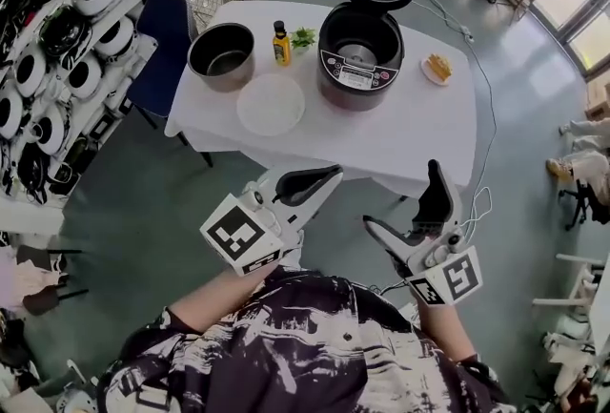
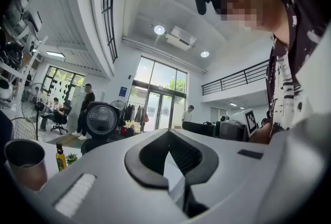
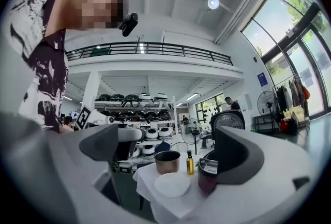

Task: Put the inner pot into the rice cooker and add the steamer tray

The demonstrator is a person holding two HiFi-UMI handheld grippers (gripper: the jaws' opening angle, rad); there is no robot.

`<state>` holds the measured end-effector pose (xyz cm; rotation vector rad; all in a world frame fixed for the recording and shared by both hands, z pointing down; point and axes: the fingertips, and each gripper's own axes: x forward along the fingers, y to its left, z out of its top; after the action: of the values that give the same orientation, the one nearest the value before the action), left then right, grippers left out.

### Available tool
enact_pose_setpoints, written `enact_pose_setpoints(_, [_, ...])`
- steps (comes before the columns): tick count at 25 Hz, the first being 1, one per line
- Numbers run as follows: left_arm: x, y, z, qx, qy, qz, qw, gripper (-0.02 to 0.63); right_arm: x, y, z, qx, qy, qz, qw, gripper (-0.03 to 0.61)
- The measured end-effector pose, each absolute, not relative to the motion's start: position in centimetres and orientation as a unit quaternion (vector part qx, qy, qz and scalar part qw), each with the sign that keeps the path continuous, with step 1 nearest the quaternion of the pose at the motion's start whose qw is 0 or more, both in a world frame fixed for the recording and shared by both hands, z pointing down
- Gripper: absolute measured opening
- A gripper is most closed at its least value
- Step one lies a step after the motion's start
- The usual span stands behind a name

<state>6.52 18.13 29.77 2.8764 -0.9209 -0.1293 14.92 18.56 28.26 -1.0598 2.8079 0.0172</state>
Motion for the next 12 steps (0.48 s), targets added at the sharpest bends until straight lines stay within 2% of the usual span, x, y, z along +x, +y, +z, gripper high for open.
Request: enact_pose_setpoints(12, [-0.1, 2.2, 28.4, 0.964, -0.257, -0.042, 0.051, 0.005, 8.1, 2.5, 26.0, -0.389, 0.919, 0.025, 0.056, 0.532])
